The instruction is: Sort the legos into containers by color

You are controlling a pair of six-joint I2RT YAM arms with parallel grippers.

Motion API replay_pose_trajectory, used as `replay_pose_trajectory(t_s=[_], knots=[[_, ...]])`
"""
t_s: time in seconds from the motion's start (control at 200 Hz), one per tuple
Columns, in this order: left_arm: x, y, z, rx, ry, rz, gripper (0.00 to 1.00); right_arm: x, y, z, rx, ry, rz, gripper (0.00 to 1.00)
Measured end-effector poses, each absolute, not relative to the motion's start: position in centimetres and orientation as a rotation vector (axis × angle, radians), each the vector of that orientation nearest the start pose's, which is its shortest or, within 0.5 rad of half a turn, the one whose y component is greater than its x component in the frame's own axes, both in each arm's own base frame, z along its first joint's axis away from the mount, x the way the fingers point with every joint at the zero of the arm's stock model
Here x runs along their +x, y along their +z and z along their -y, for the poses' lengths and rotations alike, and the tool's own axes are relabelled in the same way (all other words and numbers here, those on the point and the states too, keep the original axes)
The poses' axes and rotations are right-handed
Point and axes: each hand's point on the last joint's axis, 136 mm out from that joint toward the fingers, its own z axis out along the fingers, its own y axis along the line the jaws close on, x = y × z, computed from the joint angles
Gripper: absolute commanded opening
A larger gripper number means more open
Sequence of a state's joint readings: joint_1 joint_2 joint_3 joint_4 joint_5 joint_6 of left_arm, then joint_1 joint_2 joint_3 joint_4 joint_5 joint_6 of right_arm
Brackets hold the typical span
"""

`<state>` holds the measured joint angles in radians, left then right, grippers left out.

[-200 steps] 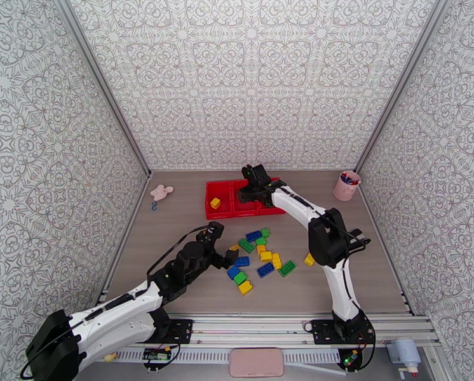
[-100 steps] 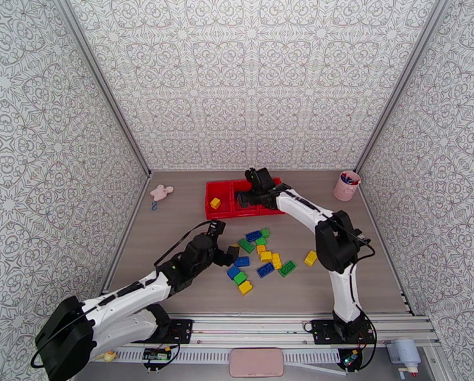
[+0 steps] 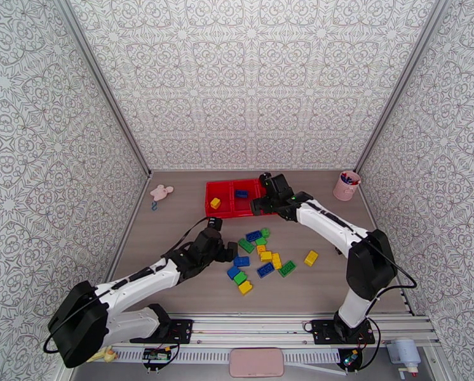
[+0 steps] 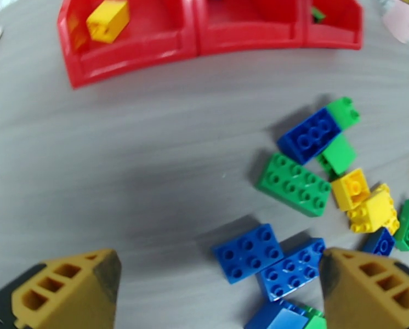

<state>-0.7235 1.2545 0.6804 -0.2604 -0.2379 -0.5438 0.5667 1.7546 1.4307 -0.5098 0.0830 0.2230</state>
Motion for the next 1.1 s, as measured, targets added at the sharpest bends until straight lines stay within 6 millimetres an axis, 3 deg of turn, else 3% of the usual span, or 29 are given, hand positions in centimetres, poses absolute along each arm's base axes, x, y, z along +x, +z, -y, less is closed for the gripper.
replay_pose_trajectory(t_s=[0.215, 0.655, 0.8, 1.1], knots=[[29.9, 10.7, 21.0, 0.020, -0.282, -2.499, 1.00, 40.3, 15.6, -23.9, -0.367, 0.252, -2.425, 0.93], [28.7, 3.9, 22.7, 0.045, -0.191, -2.842, 0.98, 35.7, 16.4, -19.9, -0.291, 0.217, -2.405, 0.93], [27.9, 1.9, 22.5, 0.011, -0.154, -2.939, 0.90, 35.1, 16.4, -19.1, -0.278, 0.197, -2.401, 0.93], [27.3, 1.8, 21.8, -0.110, -0.135, -2.981, 0.65, 34.5, 16.2, -18.5, -0.263, 0.181, -2.406, 0.93]])
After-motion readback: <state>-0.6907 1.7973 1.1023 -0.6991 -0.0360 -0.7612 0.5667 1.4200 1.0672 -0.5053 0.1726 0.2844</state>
